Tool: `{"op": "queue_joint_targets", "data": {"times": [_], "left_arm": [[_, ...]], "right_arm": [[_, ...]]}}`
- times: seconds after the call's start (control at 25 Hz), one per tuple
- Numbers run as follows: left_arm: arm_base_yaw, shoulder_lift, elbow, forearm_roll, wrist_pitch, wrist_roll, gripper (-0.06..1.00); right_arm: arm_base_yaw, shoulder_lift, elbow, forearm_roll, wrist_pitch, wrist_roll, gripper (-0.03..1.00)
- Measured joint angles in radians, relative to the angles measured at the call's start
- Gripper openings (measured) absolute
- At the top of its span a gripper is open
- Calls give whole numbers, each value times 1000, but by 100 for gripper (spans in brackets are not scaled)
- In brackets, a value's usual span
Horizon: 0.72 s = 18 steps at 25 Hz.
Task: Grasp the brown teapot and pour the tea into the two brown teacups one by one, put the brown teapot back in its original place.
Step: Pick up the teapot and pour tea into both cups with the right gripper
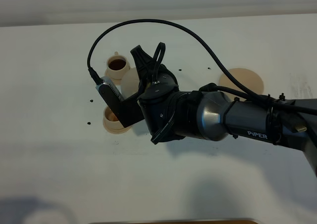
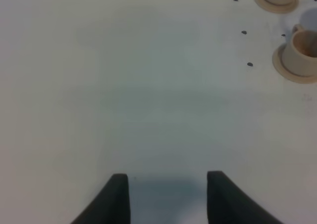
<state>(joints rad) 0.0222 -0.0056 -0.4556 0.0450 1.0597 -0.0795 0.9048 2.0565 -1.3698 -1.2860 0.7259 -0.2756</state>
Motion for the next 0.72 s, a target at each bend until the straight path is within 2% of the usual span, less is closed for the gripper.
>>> {"op": "queue_joint_targets", "data": {"times": [0.72], "left_arm": [[0,0,0,0,0,0,43]], "right_arm": [[23,0,0,-13,21,-1,9]]}}
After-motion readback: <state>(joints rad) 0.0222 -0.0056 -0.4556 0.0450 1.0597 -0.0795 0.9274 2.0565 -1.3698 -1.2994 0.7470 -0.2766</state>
